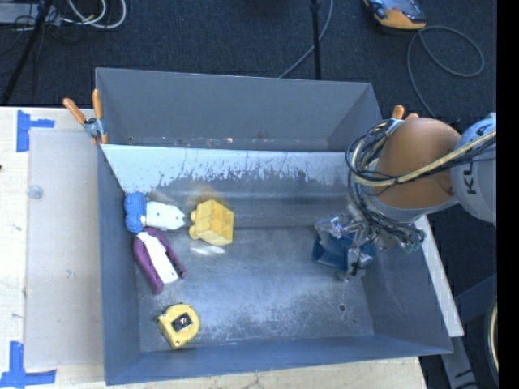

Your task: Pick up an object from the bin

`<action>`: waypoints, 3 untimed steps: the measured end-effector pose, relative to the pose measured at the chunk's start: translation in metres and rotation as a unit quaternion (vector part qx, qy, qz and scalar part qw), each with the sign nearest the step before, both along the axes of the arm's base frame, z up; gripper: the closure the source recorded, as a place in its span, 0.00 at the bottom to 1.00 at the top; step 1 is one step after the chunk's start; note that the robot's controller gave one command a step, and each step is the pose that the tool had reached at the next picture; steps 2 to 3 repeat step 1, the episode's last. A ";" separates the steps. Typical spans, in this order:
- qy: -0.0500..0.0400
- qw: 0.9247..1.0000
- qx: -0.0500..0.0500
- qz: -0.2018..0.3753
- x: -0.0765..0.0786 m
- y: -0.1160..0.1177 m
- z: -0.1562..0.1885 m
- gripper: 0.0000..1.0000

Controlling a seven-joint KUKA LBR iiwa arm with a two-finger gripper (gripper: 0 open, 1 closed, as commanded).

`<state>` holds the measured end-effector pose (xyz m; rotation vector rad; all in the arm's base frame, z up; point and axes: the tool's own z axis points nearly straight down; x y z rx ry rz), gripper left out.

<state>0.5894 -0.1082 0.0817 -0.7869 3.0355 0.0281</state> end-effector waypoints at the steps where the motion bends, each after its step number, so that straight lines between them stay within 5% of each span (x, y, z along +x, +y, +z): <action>1: 0.000 1.000 0.000 -0.001 0.000 0.000 0.000 1.00; 3: 0.000 1.000 0.000 -0.001 0.000 0.000 0.000 1.00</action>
Offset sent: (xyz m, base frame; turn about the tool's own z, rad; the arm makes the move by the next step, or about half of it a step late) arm 0.0063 -0.0174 0.0641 -0.0493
